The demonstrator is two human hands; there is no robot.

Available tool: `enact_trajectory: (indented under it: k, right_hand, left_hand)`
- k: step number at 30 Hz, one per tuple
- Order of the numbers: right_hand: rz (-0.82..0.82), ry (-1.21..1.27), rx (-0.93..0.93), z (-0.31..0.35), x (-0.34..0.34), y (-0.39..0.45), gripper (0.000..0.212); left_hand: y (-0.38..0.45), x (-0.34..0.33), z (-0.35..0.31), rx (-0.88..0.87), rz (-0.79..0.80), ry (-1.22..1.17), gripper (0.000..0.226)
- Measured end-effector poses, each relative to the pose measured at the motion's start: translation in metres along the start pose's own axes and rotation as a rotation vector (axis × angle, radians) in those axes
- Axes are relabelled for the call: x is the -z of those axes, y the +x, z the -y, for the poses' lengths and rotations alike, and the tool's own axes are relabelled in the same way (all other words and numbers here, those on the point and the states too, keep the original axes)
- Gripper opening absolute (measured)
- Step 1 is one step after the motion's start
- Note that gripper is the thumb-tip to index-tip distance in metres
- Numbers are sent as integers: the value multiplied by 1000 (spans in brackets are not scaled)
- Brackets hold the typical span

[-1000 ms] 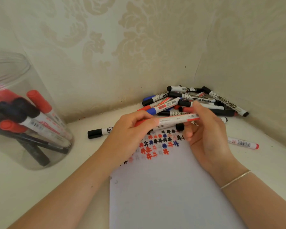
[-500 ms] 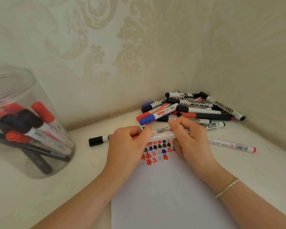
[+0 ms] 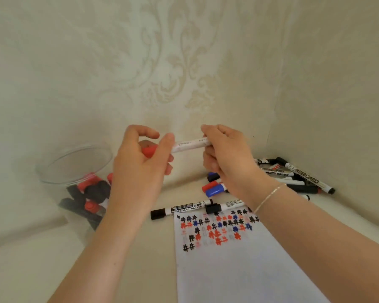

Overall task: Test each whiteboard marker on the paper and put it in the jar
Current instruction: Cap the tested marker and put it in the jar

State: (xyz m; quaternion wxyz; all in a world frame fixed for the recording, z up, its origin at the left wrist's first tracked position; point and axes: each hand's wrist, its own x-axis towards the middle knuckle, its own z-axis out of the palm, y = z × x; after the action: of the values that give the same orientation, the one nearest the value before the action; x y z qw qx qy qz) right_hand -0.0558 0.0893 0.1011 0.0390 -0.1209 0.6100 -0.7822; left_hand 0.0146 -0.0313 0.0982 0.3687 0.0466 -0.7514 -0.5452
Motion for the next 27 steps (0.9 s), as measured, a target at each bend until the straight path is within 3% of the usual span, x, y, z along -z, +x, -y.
enact_trajectory:
  k: [5, 8, 12, 13, 15, 16, 18, 20, 24, 27]
  right_hand:
    - [118, 297, -145, 1, -59, 7, 30]
    - [206, 317, -222, 3, -84, 3, 28]
    - [176, -14, -179, -6, -87, 4, 37]
    - [160, -214, -109, -14, -81, 5, 38]
    - [231, -924, 104, -36, -62, 7, 27]
    - [332, -1252, 166, -50, -53, 6, 19]
    - [549, -1631, 166, -73, -41, 2, 23]
    - [642, -1724, 132, -88, -40, -6, 24]
    - [650, -1740, 279, -101, -42, -3, 14]
    - [523, -1438, 325, -99, -41, 9, 20]
  left_hand:
    - [21, 41, -27, -94, -206, -59, 27]
    - [26, 57, -31, -152, -267, -84, 18]
    - [28, 83, -31, -272, -315, -78, 8]
    - [29, 90, -31, -313, -346, -61, 8]
    - [31, 102, -28, -403, -408, 17, 7]
    - [33, 105, -24, -442, -427, 82, 7]
    - [35, 106, -17, -499, -428, 240, 6]
    - [35, 105, -11, -520, -391, 392, 5]
    - [36, 99, 1, -449, -231, 654, 10]
    - [41, 96, 8, -250, -36, 839, 18]
